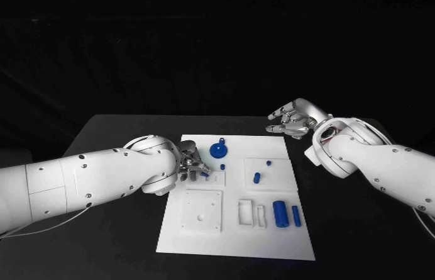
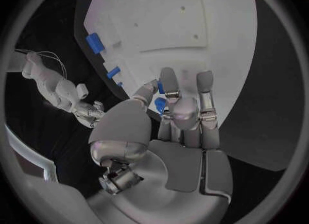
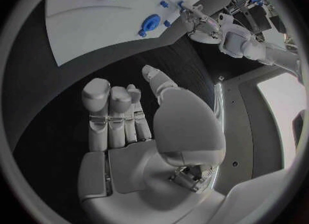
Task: Assemble the parts on the task board
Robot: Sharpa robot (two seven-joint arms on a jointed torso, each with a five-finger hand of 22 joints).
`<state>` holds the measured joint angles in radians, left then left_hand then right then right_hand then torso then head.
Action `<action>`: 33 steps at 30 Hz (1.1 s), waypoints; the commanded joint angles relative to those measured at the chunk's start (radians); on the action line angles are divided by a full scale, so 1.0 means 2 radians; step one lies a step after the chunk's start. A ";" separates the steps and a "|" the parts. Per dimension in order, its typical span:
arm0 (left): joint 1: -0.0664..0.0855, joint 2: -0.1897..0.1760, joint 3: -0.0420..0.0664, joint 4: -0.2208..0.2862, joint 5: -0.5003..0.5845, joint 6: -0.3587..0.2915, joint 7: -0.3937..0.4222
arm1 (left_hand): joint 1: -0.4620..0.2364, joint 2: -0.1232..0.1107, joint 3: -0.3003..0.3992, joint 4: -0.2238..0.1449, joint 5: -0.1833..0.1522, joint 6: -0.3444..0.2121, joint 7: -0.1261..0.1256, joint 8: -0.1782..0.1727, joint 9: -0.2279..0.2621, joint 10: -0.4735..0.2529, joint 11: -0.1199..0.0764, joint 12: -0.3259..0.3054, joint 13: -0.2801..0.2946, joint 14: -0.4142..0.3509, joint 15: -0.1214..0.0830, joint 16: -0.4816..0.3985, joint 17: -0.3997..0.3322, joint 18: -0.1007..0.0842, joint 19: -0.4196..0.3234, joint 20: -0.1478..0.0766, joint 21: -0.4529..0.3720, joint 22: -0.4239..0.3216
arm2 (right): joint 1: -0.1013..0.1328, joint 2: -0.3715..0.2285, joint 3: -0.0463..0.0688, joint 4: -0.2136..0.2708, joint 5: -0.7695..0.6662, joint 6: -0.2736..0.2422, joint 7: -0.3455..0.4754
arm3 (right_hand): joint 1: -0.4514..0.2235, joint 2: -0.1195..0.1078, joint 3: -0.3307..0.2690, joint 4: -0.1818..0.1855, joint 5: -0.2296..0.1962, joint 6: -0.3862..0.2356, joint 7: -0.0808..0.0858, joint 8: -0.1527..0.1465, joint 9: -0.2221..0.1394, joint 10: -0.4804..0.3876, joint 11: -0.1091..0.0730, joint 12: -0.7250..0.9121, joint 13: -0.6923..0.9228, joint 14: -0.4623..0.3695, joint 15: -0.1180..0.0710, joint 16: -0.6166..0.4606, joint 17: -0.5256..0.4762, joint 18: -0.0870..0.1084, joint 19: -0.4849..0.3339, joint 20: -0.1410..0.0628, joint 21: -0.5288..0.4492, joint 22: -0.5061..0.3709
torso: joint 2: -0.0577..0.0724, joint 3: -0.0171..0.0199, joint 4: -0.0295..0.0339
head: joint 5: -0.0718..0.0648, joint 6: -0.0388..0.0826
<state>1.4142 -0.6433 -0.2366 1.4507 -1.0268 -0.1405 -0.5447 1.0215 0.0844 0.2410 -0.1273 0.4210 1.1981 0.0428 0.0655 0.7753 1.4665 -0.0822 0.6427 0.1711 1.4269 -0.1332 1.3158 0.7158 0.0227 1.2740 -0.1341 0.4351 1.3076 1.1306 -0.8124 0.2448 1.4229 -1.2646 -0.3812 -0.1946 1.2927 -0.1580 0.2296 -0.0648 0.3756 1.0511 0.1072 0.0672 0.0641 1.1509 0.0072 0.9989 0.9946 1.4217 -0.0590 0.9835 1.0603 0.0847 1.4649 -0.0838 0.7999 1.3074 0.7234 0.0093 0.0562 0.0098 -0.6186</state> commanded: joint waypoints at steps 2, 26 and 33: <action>0.000 0.001 0.000 0.003 -0.005 0.005 0.003 | 0.020 0.016 0.000 0.003 0.001 0.105 -0.052 0.003 0.158 0.025 -0.003 0.002 -0.001 0.000 -0.001 0.001 -0.001 -0.002 0.004 -0.002 -0.004 0.008 | -0.001 0.000 0.000 0.000 0.000 0.006 0.002 | -0.005 0.000 0.002 0.001 0.003 0.003 0.000 -0.003 -0.001 -0.002 -0.002 0.002 0.000 0.000 -0.003 -0.002 0.000 0.007 0.015 0.001 -0.001 0.048 | 0.000 -0.0003 0.0007 | 0.000 -0.001; -0.001 -0.002 -0.001 0.010 -0.005 0.015 -0.001 | 0.020 0.016 0.001 0.003 0.001 0.105 -0.052 0.003 0.159 0.025 -0.003 0.002 -0.001 0.000 -0.001 0.000 -0.002 -0.002 0.005 -0.002 -0.005 0.008 | -0.002 0.001 0.000 -0.001 0.001 0.007 0.002 | -0.005 0.000 0.002 0.002 0.003 0.004 0.000 -0.003 -0.001 -0.001 -0.002 0.003 0.001 0.000 -0.003 -0.001 0.001 0.007 0.016 0.000 -0.001 0.048 | 0.000 0.0000 0.0003 | 0.003 -0.002; -0.002 -0.003 -0.001 0.011 -0.005 0.016 -0.002 | 0.020 0.016 0.001 0.003 0.001 0.105 -0.052 0.003 0.159 0.025 -0.003 0.002 -0.001 0.000 -0.001 0.000 -0.002 -0.002 0.005 -0.002 -0.005 0.008 | -0.002 0.001 0.000 -0.001 0.001 0.007 0.002 | -0.005 0.000 0.002 0.002 0.003 0.004 0.000 -0.003 -0.001 -0.001 -0.002 0.003 0.001 0.000 -0.003 -0.001 0.001 0.007 0.016 0.000 -0.001 0.048 | 0.000 0.0002 0.0005 | 0.002 -0.003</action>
<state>1.4119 -0.6488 -0.2377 1.4694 -1.0334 -0.1224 -0.5469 1.0293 0.0842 0.2369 -0.1238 0.4192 1.1981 0.0428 0.0645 0.7762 1.4666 -0.0822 0.6426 0.1698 1.4255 -0.1316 1.3158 0.7125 0.0227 1.2775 -0.1377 0.4307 1.3078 1.1264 -0.8112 0.2448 1.4210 -1.2634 -0.3789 -0.1945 1.2927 -0.1580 0.2295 -0.0648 0.3756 1.0512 0.1072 0.0673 0.0642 1.1509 0.0072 0.9988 0.9947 1.4217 -0.0590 0.9835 1.0603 0.0846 1.4649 -0.0838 0.7999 1.3073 0.7224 0.0090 0.0568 0.0149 -0.6234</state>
